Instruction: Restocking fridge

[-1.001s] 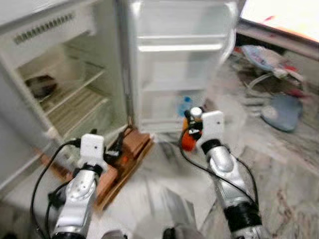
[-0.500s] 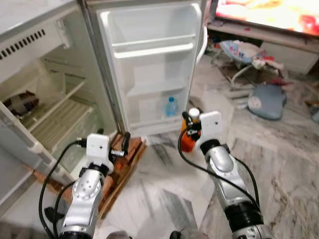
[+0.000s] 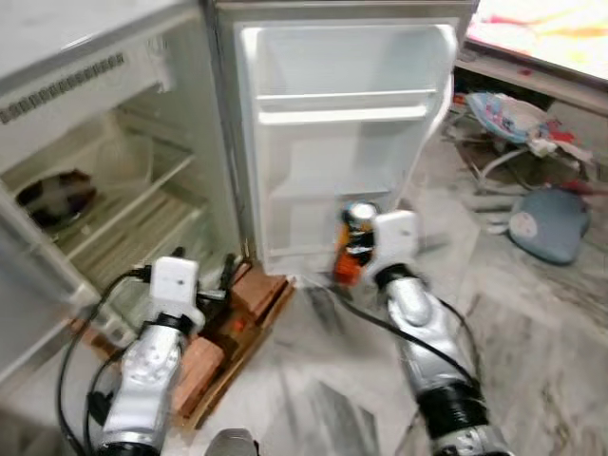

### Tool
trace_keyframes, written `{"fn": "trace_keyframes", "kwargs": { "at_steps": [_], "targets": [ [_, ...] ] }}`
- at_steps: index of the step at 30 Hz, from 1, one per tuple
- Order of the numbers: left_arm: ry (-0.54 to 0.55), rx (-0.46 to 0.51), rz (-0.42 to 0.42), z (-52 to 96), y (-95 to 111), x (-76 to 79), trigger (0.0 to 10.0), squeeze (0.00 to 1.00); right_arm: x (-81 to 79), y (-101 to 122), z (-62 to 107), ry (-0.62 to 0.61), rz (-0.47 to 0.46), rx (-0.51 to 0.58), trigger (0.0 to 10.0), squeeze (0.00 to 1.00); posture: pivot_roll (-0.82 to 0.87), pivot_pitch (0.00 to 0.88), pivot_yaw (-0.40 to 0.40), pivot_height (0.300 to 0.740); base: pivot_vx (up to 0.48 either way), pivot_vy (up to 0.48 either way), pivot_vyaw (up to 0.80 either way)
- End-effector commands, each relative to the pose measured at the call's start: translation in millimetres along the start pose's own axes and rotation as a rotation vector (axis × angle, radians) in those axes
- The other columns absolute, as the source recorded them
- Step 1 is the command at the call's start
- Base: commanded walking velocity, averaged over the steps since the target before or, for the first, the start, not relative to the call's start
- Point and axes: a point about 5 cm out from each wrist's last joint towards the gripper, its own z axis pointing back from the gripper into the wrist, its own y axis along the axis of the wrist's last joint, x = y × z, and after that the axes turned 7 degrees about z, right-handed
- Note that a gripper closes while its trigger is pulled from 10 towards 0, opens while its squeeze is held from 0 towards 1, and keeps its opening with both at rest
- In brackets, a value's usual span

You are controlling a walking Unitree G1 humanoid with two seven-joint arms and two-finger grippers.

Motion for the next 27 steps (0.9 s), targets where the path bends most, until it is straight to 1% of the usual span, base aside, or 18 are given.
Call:
{"fn": "trace_keyframes", "kwargs": {
  "at_steps": [1, 7, 14, 22, 24, 25, 26, 27],
  "targets": [
    [-0.017, -0.011, 0.005, -0.3, -2, 6.8, 10.0, 0.00, 14.2, 1, 2.6, -0.042, 0.017, 0.009, 10.0, 0.00, 0.10, 0.030, -0.013, 0.740, 0.428, 0.000, 0.00],
    [-0.020, -0.009, 0.001, -1.3, -2, 8.1, 10.0, 0.00, 13.9, 0, 3.3, -0.036, 0.014, 0.005, 10.0, 0.00, 0.10, 0.033, -0.017, 0.740, 0.427, 0.000, 0.00],
    [-0.010, -0.016, -0.004, 1.2, -4, 6.6, 10.0, 0.00, 13.3, -1, 3.7, -0.033, 0.013, -0.001, 10.0, 0.00, 0.10, 0.036, -0.020, 0.740, 0.424, 0.000, 0.00],
    [0.012, -0.028, -0.010, 8.4, -7, 3.4, 10.0, 0.00, 13.2, -2, 4.2, -0.030, 0.015, -0.005, 10.0, 0.00, 0.10, 0.039, -0.020, 0.740, 0.000, 0.000, 0.00],
    [0.047, -0.035, -0.033, 15.0, -9, -1.3, 10.0, 0.00, 14.1, -4, 6.2, -0.031, 0.016, -0.014, 10.0, 0.00, 0.10, 0.043, -0.019, 0.740, 0.000, 0.000, 0.00],
    [0.047, -0.035, -0.033, 15.0, -9, -1.3, 10.0, 0.00, 14.1, -4, 6.2, -0.031, 0.016, -0.014, 10.0, 0.00, 0.10, 0.043, -0.019, 0.740, 0.000, 0.000, 0.00],
    [0.076, -0.044, -0.061, 18.1, -10, -5.2, 10.0, 0.00, 13.5, -5, 6.8, -0.029, 0.012, -0.017, 10.0, 0.00, 0.11, 0.050, -0.017, 0.740, 0.000, 0.000, 0.00],
    [0.106, -0.041, -0.071, 20.1, -10, -8.7, 10.0, 0.00, 12.5, -5, 7.2, -0.024, 0.008, -0.020, 10.0, 0.00, 0.11, 0.052, -0.017, 0.740, 0.000, 0.000, 0.00]
  ]
}}
